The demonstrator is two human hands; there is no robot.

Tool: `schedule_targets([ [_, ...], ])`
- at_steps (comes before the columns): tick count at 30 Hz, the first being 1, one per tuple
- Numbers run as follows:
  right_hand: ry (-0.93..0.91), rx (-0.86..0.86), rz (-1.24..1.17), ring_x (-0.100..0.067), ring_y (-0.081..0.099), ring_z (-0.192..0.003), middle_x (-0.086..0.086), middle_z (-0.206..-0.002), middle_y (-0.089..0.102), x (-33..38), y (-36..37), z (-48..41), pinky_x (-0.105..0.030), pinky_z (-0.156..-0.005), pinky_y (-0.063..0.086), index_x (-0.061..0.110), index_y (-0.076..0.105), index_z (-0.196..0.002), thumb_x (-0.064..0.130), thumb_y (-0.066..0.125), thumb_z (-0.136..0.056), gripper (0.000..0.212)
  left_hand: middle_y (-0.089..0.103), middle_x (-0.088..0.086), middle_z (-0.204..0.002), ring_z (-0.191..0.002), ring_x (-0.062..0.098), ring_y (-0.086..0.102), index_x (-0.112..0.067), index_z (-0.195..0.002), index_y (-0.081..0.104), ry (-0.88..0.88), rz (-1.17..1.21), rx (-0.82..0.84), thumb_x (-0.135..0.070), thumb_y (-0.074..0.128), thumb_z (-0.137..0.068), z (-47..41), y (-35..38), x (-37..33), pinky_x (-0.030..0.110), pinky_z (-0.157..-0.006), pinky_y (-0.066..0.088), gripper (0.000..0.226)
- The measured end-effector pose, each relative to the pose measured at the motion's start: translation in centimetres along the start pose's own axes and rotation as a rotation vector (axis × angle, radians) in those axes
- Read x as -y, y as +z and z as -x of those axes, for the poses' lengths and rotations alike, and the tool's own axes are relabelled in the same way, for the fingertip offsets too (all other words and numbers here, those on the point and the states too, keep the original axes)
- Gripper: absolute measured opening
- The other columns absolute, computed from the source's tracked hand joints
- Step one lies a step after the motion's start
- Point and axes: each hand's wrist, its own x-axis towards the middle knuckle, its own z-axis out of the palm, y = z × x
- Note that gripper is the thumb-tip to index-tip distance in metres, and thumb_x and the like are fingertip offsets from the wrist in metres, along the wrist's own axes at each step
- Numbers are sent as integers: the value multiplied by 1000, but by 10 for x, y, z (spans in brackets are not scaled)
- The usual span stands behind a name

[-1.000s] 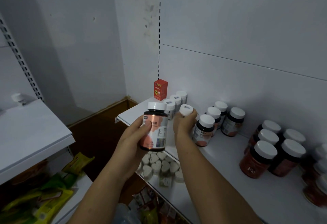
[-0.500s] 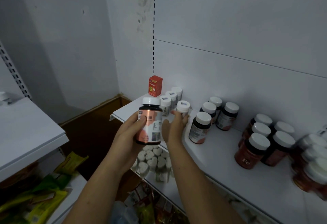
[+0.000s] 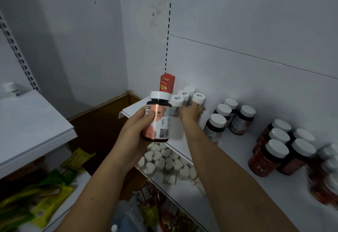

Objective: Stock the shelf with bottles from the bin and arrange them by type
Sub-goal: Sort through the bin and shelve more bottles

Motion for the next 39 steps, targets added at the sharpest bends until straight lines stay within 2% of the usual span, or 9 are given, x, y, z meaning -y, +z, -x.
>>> schedule_targets([
  [3,15,8,-1,-35,-1,-160,-26,-170,-7,0,-1,-14,-29,-124,11,5,44,-153,4,51,-98,55,73,13,-129,-118,31,70,-16,-137,65,6,-14,-22,-35,67,-95,0,-5,1,39,-88,56,47],
  [8,6,-4,9,-34,0,-160,-23,-171,-11,-2,1,-21,-32,-125,10,3,40,-156,2,47,-99,57,72,14,-129,-122,35,68,-18,-135,68,18,-28,-40,-36,63,-91,-2,-10,3,52,-103,51,47],
  [12,10,-8,-12,-37,6,-159,-26,-170,-8,0,-2,-7,-36,-126,13,3,43,-152,1,46,-99,53,73,13,-128,-120,33,69,-20,-133,69,19,-41,-48,-36,64,-92,-2,-7,3,49,-99,52,45],
  [17,-157,103,-48,-26,17,-158,-8,-172,15,-11,-31,71,-35,-127,19,12,35,-159,-2,43,-100,62,75,9,-124,-114,26,73,-17,-136,65,38,-54,-26,-32,58,-94,-2,7,5,36,-86,55,45],
  [22,-208,256,-92,-6,55,-127,3,-143,57,-49,-87,143,-16,-105,43,27,46,-149,3,46,-104,51,74,10,-126,-117,29,71,-17,-137,63,11,-33,30,-34,58,-92,-17,32,16,44,-95,59,49],
  [24,-237,234,-48,4,61,-108,11,-123,65,-58,-110,151,-7,-86,47,35,54,-135,7,50,-104,42,72,13,-128,-120,32,70,-17,-139,62,-11,-13,47,-34,59,-92,-25,45,28,48,-98,57,49],
  [26,-257,198,12,4,63,-100,13,-113,69,-62,-129,151,-7,-79,47,38,61,-121,12,54,-103,32,71,15,-130,-122,34,68,-16,-140,61,-38,5,60,-35,59,-93,-33,57,42,46,-95,58,51],
  [31,-331,37,108,3,60,-98,18,-107,60,-74,-154,140,-15,-84,47,29,68,-115,15,58,-100,23,72,16,-130,-120,35,69,-13,-139,61,-104,9,49,-24,53,-106,-46,83,76,46,-91,62,36],
  [39,-351,92,142,4,55,-94,9,-108,50,-72,-155,121,-15,-90,46,25,68,-121,12,62,-96,29,72,19,-127,-118,37,68,-10,-137,63,-145,-18,21,-22,52,-108,-56,97,93,50,-98,57,34],
])
